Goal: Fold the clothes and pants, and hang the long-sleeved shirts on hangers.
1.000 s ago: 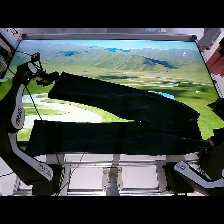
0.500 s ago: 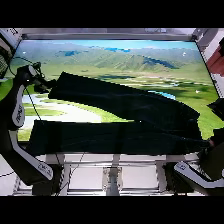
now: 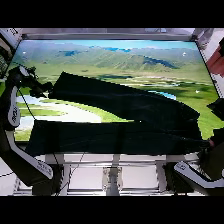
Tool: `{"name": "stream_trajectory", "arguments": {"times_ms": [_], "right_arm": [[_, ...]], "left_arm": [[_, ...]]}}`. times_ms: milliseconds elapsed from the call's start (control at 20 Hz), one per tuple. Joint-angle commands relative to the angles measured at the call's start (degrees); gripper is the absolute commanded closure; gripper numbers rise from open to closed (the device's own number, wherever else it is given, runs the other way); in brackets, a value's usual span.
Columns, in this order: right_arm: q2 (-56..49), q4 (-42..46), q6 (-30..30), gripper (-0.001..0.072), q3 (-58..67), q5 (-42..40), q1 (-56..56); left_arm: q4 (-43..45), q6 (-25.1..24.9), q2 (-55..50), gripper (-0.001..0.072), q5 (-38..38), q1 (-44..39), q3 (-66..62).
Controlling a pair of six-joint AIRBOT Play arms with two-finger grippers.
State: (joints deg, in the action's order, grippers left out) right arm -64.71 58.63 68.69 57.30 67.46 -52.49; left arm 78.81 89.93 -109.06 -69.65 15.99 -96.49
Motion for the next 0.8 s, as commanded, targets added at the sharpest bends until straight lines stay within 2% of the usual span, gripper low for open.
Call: {"name": "stream_trajectory", "arguments": {"times_ms": [0,50,250,400,500,650,750], "right_arm": [[0.0,0.0,0.0,0.0299,0.1,0.3,0.0],[0.0,0.0,0.0,0.0299,0.1,0.3,0.0],[0.0,0.1,0.1,0.0299,0.1,0.6,0.4],[-1.3,0.2,0.0,0.0301,0.1,-0.3,3.8],[-3.6,0.7,0.2,0.0301,0.1,-3.8,7.0],[-8.3,4.1,5.0,0.0303,0.1,-10.0,11.3],[-12.0,4.0,6.9,0.0303,0.1,-10.3,13.2]], "left_arm": [[-4.7,-3.2,-0.9,0.0455,-3.0,0.2,0.0],[-4.7,-3.8,-0.9,0.0673,-3.9,0.3,0.0],[-3.5,-3.8,2.0,0.0681,-6.7,2.8,0.0],[3.2,-3.5,7.0,0.0681,-9.1,6.3,0.0],[7.8,-2.9,10.4,0.0681,-10.8,9.5,0.0],[8.6,-3.0,13.0,0.0681,-13.9,14.4,0.3],[8.6,-3.0,13.2,0.0680,-15.2,16.2,1.6]]}}
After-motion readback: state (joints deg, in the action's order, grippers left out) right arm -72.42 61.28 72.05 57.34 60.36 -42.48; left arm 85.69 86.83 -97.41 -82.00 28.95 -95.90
